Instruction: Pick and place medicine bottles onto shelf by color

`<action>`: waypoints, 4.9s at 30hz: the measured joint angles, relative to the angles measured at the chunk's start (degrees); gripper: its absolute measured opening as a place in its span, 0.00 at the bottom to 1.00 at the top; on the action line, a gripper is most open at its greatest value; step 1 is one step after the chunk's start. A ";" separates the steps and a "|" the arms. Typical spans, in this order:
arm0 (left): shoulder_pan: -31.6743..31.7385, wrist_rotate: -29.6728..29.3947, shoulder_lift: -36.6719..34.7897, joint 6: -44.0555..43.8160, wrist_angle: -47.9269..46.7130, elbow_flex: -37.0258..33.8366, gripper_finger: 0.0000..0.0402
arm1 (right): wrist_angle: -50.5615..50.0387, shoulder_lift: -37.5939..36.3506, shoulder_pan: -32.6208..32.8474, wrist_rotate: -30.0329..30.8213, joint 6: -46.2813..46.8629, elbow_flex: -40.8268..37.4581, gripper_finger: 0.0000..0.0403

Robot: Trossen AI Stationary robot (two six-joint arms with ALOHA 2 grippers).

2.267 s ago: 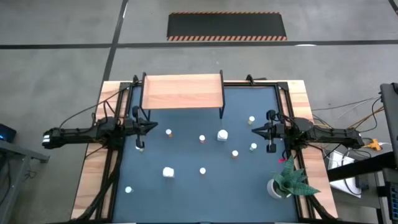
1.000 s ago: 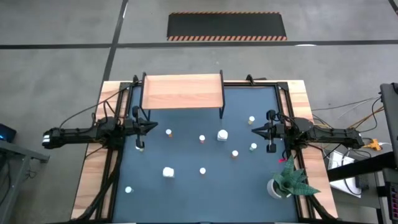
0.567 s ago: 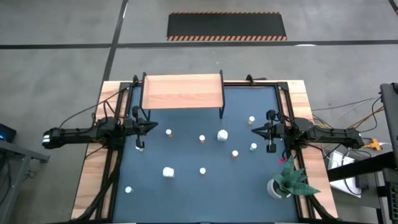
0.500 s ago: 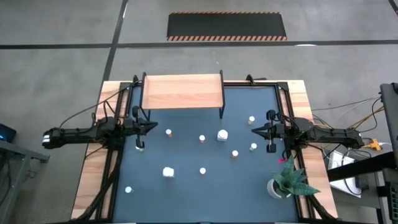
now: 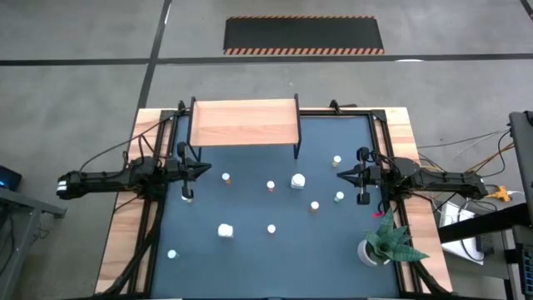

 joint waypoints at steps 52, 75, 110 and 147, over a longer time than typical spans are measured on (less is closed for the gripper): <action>-0.02 1.70 0.90 -14.97 37.54 -0.02 0.00 | 2.61 0.00 -0.01 -0.01 3.67 -0.02 0.02; -0.02 1.49 25.77 -15.22 39.37 19.74 0.00 | 10.29 -0.07 -0.12 3.56 -0.55 0.00 0.02; -8.31 -4.94 77.03 -14.75 -32.31 72.27 0.00 | 25.98 0.02 -0.12 2.58 -7.54 0.00 0.02; -6.58 -8.78 95.14 -13.46 -34.07 70.18 0.60 | 22.74 0.31 -0.12 2.97 -7.52 0.00 0.02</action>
